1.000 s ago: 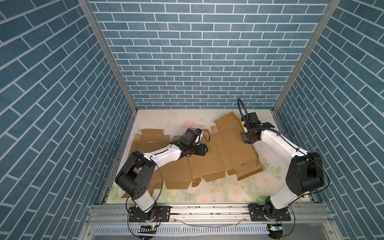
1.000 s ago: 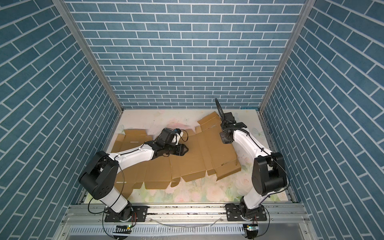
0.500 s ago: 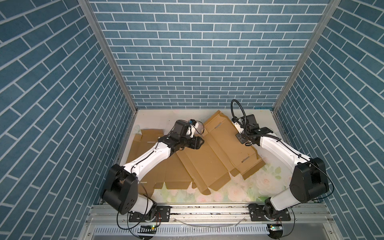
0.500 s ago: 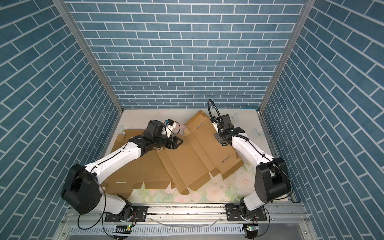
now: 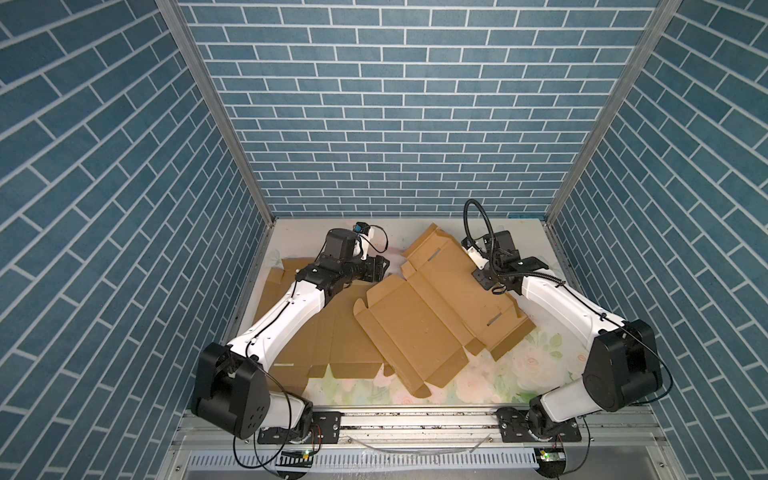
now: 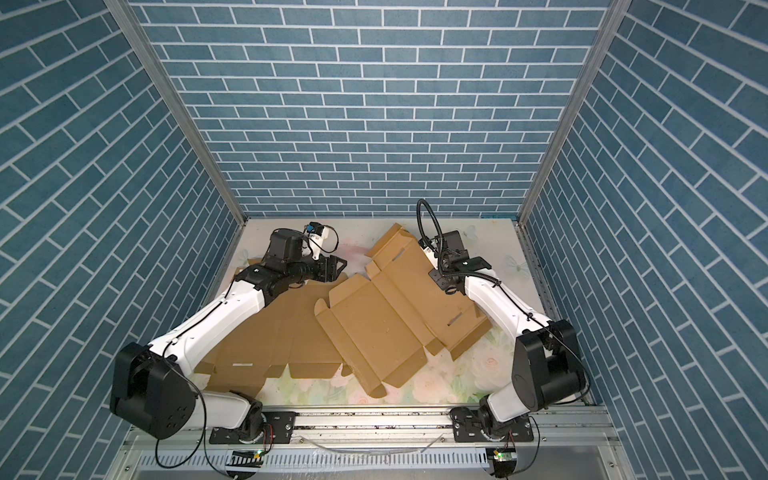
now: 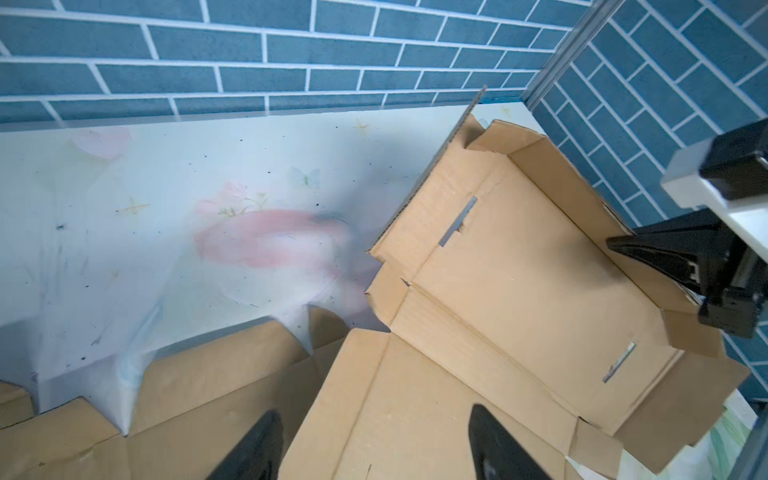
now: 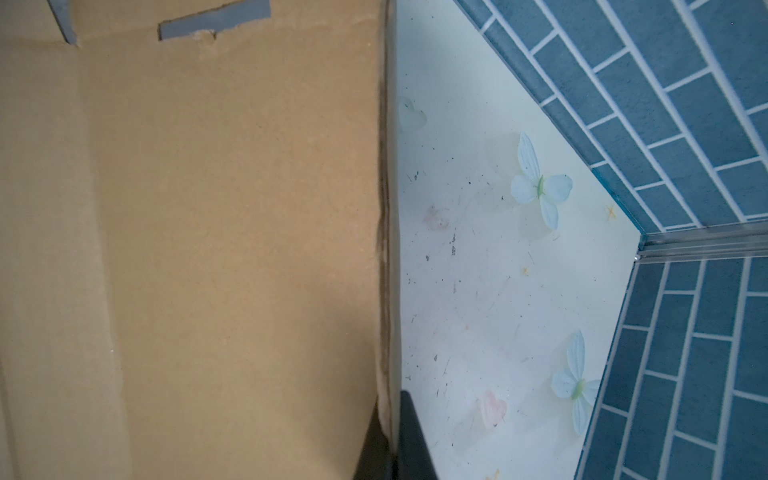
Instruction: Fold the paper box
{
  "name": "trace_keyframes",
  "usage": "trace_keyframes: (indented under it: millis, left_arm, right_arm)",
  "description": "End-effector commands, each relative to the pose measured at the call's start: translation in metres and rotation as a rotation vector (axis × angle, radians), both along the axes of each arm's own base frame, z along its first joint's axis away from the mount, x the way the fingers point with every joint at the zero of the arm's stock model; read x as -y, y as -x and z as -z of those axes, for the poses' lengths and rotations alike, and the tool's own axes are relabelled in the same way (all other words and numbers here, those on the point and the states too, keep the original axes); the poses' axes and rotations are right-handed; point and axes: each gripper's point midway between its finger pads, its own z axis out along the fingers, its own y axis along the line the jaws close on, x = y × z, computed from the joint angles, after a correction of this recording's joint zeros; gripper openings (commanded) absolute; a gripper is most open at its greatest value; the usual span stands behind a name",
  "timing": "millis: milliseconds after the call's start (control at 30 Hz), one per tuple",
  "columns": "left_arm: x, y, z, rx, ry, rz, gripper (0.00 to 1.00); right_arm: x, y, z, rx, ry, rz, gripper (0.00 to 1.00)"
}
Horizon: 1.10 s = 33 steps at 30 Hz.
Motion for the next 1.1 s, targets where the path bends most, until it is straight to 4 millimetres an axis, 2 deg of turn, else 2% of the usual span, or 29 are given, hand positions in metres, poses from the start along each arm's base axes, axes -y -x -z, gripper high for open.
trace_keyframes:
  millis: [0, 133, 300, 400, 500, 633, 700, 867, 1067]
  left_arm:
    - [-0.006, -0.017, -0.005, 0.052, -0.049, -0.034, 0.75]
    - [-0.008, -0.024, -0.007, 0.103, -0.080, -0.032, 0.80]
    - [-0.010, -0.038, -0.016, 0.198, -0.099, -0.027, 0.82]
    - [-0.021, -0.055, -0.018, 0.202, -0.068, -0.047, 0.81]
    - [-0.036, -0.079, -0.020, 0.164, -0.005, -0.065, 0.75]
    - [-0.040, -0.104, -0.021, 0.123, 0.023, -0.061, 0.69]
    - [-0.034, -0.112, -0.017, 0.110, 0.037, -0.040, 0.69]
    - [-0.024, -0.127, 0.008, 0.054, 0.070, -0.026, 0.68]
    - [-0.007, -0.141, 0.033, -0.017, 0.087, 0.008, 0.68]
  right_arm:
    - [0.001, 0.009, 0.000, 0.029, 0.032, 0.001, 0.00]
    - [-0.007, 0.017, 0.001, 0.030, 0.005, 0.003, 0.00]
    - [-0.020, 0.031, 0.008, -0.013, -0.046, -0.060, 0.00]
    - [-0.020, 0.033, 0.012, -0.030, -0.033, -0.080, 0.00]
    - [-0.018, 0.034, 0.011, -0.027, -0.010, -0.094, 0.00]
    - [-0.020, 0.033, 0.007, -0.013, -0.012, -0.111, 0.00]
    - [-0.021, 0.034, 0.006, -0.009, -0.012, -0.120, 0.00]
    - [-0.022, 0.034, 0.006, -0.008, -0.006, -0.135, 0.00]
    - [-0.032, 0.035, 0.003, -0.012, -0.059, -0.167, 0.00]
